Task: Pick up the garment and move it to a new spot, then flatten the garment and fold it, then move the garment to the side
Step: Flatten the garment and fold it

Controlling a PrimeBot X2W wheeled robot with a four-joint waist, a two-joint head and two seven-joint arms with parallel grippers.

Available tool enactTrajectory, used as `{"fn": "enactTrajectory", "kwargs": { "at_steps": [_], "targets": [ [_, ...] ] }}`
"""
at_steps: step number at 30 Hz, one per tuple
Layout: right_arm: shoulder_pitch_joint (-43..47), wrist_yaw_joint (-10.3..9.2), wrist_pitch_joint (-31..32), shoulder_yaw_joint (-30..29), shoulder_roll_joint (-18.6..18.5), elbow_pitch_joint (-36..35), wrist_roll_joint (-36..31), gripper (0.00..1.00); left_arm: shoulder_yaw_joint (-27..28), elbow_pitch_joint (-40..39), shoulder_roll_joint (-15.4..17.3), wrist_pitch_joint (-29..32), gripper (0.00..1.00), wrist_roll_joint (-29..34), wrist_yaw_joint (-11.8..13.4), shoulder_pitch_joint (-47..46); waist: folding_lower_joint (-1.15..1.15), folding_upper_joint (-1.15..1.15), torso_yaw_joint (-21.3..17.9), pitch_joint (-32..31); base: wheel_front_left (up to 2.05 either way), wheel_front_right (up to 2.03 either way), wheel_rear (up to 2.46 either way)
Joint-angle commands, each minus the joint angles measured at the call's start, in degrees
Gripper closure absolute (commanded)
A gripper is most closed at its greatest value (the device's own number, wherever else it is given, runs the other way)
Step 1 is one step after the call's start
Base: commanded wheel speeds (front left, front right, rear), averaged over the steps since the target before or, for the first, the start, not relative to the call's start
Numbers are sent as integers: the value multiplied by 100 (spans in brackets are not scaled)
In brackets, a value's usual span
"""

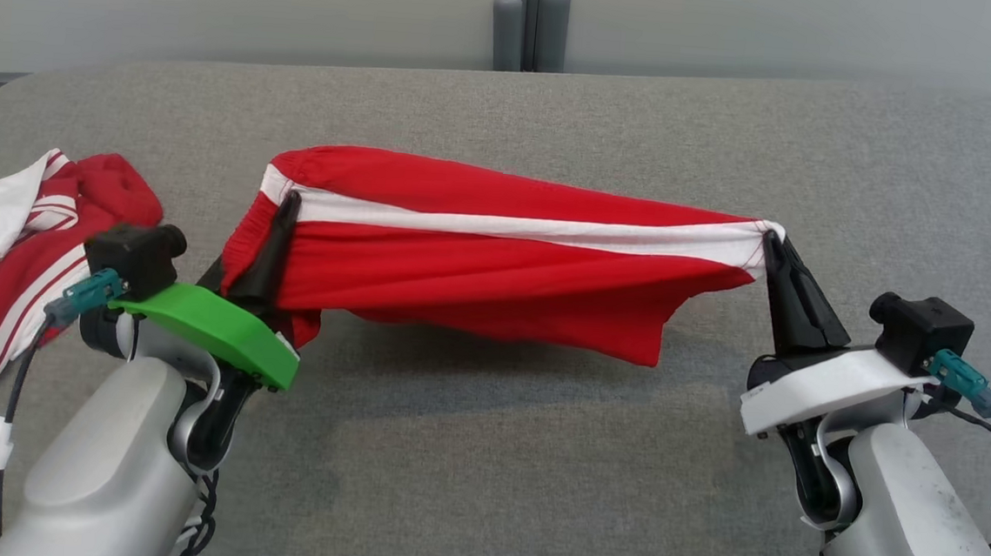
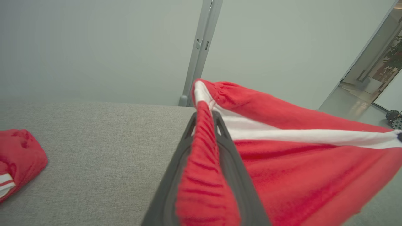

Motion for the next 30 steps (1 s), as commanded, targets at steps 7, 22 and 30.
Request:
{"fn": "enactTrajectory", "kwargs": {
  "at_steps": [7, 22, 30],
  "targets": [
    [210, -11, -5, -76, 22, 12, -58, 100, -195, 80, -64, -54, 100, -343, 14, 206, 0, 0, 57, -37, 0, 0, 0],
    [864, -11, -5, 68, 60, 308, -123, 100, -223, 494, -532, -58, 0, -13, 14, 1375, 0, 0, 71, -232, 0, 0, 0],
    [1044, -10, -5, 34, 83, 367, -136, 100, -202, 572, -403, -58, 0, -57, 14, 1388, 0, 0, 106, -330, 0, 0, 0]
  ]
}}
